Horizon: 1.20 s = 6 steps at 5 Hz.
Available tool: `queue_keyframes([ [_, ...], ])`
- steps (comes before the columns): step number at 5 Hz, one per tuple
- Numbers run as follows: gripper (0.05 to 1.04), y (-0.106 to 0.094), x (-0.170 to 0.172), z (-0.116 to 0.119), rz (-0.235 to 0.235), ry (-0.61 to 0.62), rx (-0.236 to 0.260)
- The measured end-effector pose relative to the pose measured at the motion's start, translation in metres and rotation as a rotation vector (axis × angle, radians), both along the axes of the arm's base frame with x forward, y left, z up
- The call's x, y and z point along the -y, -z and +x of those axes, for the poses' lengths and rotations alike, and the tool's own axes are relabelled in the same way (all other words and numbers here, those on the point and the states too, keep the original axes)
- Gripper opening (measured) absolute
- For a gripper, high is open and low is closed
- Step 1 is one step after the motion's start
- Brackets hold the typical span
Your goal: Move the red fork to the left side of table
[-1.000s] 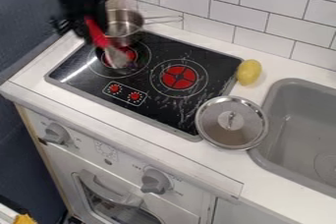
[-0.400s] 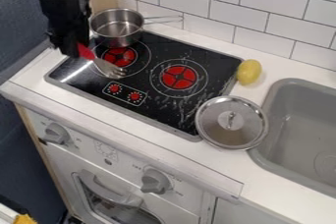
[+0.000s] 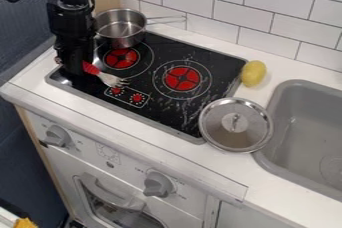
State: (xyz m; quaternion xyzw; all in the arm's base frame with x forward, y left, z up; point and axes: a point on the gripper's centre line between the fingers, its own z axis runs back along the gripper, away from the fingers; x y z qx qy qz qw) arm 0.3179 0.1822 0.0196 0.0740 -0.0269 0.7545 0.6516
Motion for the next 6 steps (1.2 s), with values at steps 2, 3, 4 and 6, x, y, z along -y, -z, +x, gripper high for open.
queue_keyframes([
  [2,0.759,0.004,0.001,-0.002,0.002,-0.015,-0.019],
  [3,0.991,0.002,0.002,-0.004,0.003,-0.003,-0.024],
  [4,1.003,-0.001,0.002,-0.002,0.008,0.019,-0.015],
  [6,1.001,-0.067,0.005,0.009,0.103,0.030,0.100],
])
